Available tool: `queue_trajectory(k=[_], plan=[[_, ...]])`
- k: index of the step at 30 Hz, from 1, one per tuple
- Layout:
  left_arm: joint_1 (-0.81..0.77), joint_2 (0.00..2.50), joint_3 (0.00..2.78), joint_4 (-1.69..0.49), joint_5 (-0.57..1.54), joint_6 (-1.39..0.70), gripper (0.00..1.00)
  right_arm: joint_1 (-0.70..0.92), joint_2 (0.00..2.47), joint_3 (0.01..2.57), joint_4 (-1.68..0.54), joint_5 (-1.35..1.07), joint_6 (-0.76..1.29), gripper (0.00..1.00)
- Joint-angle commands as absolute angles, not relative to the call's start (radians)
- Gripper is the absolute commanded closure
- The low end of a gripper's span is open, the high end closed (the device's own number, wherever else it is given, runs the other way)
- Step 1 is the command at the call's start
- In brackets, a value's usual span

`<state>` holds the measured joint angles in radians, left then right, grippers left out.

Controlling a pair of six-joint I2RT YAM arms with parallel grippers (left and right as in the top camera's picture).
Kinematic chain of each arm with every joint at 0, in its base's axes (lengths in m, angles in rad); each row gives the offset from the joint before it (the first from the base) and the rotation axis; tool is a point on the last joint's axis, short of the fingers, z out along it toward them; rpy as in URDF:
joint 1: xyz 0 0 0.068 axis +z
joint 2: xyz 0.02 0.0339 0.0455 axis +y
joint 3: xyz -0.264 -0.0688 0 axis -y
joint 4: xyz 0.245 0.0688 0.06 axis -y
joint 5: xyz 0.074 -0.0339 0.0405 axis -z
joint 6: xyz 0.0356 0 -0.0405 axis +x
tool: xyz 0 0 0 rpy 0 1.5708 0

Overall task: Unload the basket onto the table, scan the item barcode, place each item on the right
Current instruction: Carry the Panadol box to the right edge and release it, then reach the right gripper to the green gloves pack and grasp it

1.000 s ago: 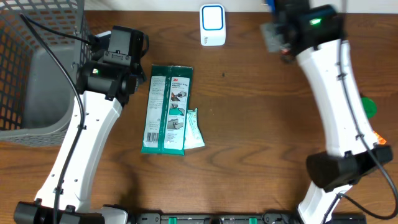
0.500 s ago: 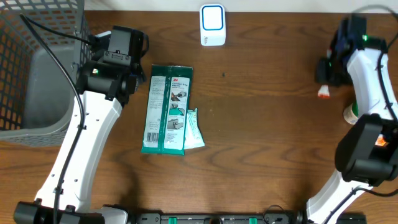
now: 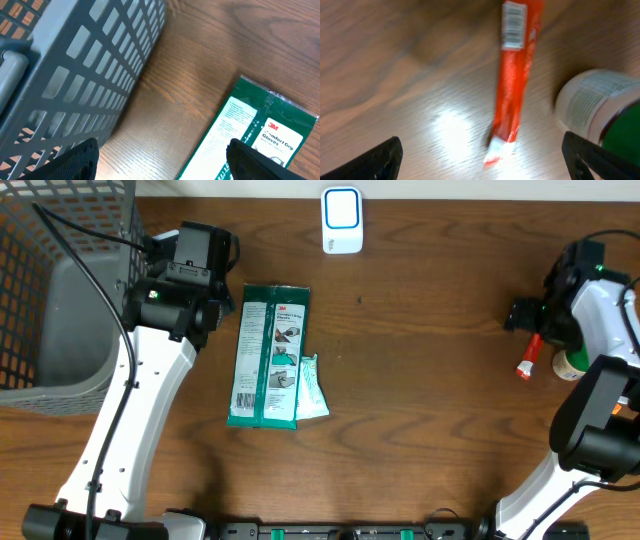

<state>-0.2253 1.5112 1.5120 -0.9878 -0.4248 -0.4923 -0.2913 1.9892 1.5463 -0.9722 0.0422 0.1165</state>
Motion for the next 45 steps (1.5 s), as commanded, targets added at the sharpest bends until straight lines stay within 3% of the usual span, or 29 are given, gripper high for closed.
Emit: queue_trajectory(k=[1, 6, 9, 19, 31, 45], plan=[[-0.223, 1.515, 1.507, -0.991, -0.439, -0.479, 0.18, -0.259, 1.961, 1.676, -1.052, -0.221, 0.06, 0.02], [-0.223, 1.515, 1.507, -0.991, -0.438, -0.479, 0.18, -0.197, 1.937, 1.712, -1.09, -0.586, 0.044, 0.01], [-0.223, 1.515, 1.507, -0.991, -0.439, -0.479, 0.18, -0.136, 1.937, 1.699, -1.09, -0.675, 0.045, 0.01], [-0.223, 1.515, 1.507, -0.991, -0.438, -0.479, 0.18, 0.121, 1.937, 1.585, -0.963, -0.621, 0.133, 0.01], [-0.223, 1.515, 1.507, -0.991, -0.438, -0.479, 0.18, 0.432, 1.938, 1.401, -0.58, -0.426, 0.288, 0.01], [-0.223, 1.515, 1.507, -0.991, -0.439, -0.479, 0.18, 0.627, 1.95, 1.325, -0.294, -0.252, 0.479, 0.02]])
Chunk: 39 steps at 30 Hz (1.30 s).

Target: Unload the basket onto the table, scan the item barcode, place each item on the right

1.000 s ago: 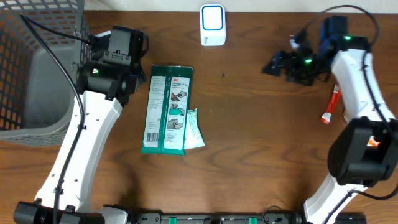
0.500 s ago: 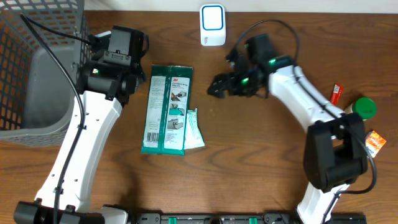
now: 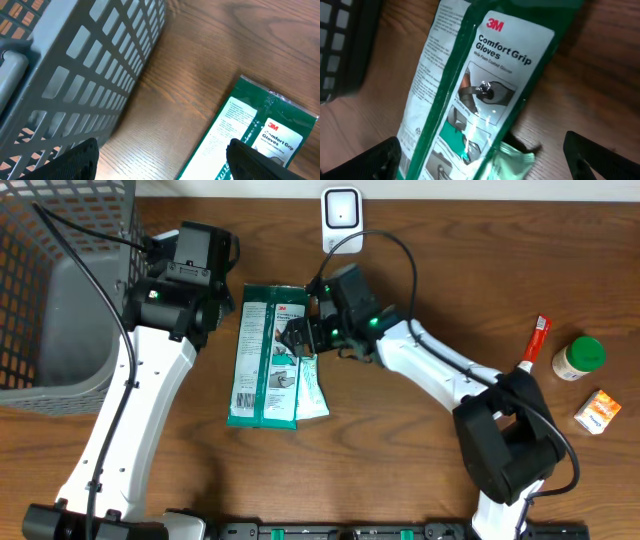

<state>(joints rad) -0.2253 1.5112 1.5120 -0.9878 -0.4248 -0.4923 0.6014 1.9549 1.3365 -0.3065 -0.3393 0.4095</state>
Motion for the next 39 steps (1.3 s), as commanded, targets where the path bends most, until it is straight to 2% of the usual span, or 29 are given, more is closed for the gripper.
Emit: queue_trajectory(k=[1, 20, 25, 32, 33, 35, 36, 39], plan=[[-0.223, 1.515, 1.507, -0.991, -0.438, -0.479, 0.18, 0.633, 1.956, 1.325, -0.29, -0.239, 0.491, 0.03], [-0.223, 1.515, 1.507, -0.991, -0.438, -0.479, 0.18, 0.669, 2.139, 1.325, -0.114, -0.327, 0.537, 0.12], [-0.223, 1.515, 1.507, -0.991, -0.438, -0.479, 0.18, 0.672, 2.14, 1.325, -0.113, -0.327, 0.538, 0.28], [-0.223, 1.515, 1.507, -0.991, -0.438, -0.479, 0.18, 0.703, 2.146, 1.325, -0.104, -0.325, 0.537, 0.34], [-0.223, 1.515, 1.507, -0.991, -0.439, -0.479, 0.18, 0.707, 2.146, 1.325, -0.103, -0.322, 0.537, 0.37], [-0.223, 1.515, 1.507, -0.991, -0.438, -0.479, 0.18, 0.708, 2.144, 1.325, -0.075, -0.324, 0.509, 0.92], [-0.223, 1.515, 1.507, -0.991, -0.439, -0.479, 0.18, 0.704, 2.139, 1.325, -0.065, -0.332, 0.503, 0.99], [-0.223, 1.515, 1.507, -0.991, -0.439, -0.479, 0.18, 0.678, 2.099, 1.325, -0.036, -0.406, 0.44, 0.99]])
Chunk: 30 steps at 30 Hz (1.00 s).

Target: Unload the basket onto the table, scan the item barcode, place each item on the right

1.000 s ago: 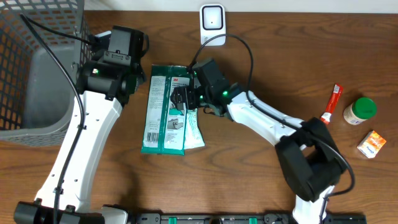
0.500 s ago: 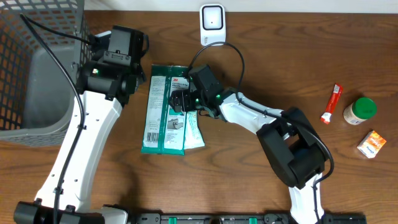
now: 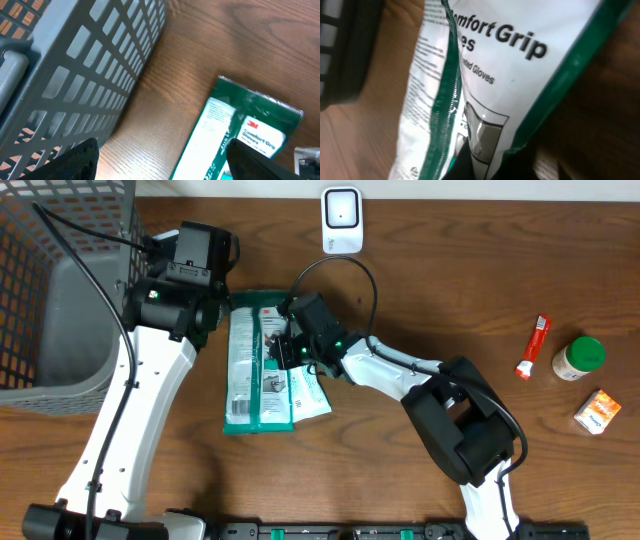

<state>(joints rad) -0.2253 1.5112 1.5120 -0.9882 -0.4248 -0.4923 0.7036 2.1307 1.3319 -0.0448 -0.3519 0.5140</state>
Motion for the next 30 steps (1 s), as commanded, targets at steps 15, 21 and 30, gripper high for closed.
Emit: queue_trajectory(k=[15, 21, 30], plan=[[-0.223, 1.515, 1.507, -0.991, -0.438, -0.479, 0.18, 0.34, 1.668, 1.325, -0.707, -0.462, 0.267, 0.99], [-0.223, 1.515, 1.507, -0.991, -0.438, -0.479, 0.18, 0.272, 1.694, 1.253, -0.833, -0.394, 0.174, 0.99], [-0.223, 1.515, 1.507, -0.991, -0.439, -0.479, 0.18, 0.274, 1.708, 0.951, -0.445, -0.393, 0.213, 0.99]])
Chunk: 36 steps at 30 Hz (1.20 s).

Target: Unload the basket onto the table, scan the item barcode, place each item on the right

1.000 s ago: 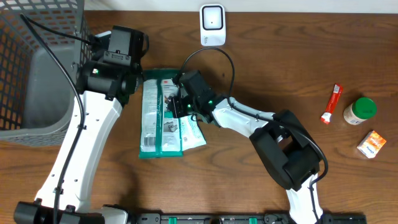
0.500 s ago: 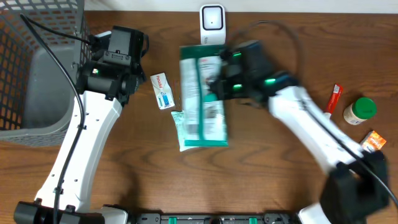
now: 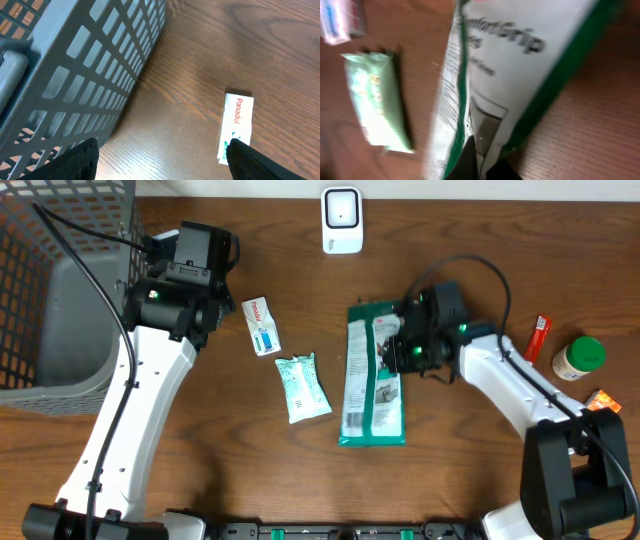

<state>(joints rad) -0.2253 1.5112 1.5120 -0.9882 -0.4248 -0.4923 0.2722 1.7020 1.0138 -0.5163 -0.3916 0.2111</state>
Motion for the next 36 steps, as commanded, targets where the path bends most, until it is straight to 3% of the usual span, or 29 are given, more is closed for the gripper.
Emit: queue_trajectory(k=[1, 3, 4, 5, 7, 13, 19, 26, 31, 36], plan=[[-0.223, 1.515, 1.507, -0.991, -0.439, -0.479, 0.18, 0.274, 1.708, 0.931, -0.413, -0.394, 0.213, 0.98], [-0.223, 1.515, 1.507, -0.991, -0.438, -0.479, 0.18, 0.274, 1.708, 0.897, -0.36, -0.393, 0.226, 0.65], [-0.223, 1.515, 1.507, -0.991, -0.438, -0.479, 0.18, 0.275, 1.708, 0.88, -0.339, -0.393, 0.255, 0.39], [-0.223, 1.515, 1.507, -0.991, -0.438, -0.479, 0.18, 0.276, 1.708, 0.87, -0.331, -0.393, 0.274, 0.31], [-0.223, 1.515, 1.507, -0.991, -0.439, -0.479, 0.18, 0.277, 1.708, 0.854, -0.331, -0.393, 0.316, 0.26], [-0.223, 1.515, 1.507, -0.991, -0.439, -0.479, 0.18, 0.276, 1.708, 0.794, -0.34, -0.393, 0.448, 0.25], [-0.223, 1.515, 1.507, -0.991, -0.438, -0.479, 0.18, 0.277, 1.708, 0.723, -0.333, -0.435, 0.565, 0.32], [-0.223, 1.515, 1.507, -0.991, -0.439, -0.479, 0.18, 0.295, 1.708, 0.689, -0.274, -0.503, 0.565, 0.36], [-0.223, 1.515, 1.507, -0.991, -0.439, -0.479, 0.18, 0.312, 1.708, 0.688, -0.215, -0.506, 0.566, 0.44], [-0.223, 1.515, 1.507, -0.991, -0.438, -0.479, 0.18, 0.356, 1.708, 0.687, -0.209, -0.502, 0.589, 0.42]])
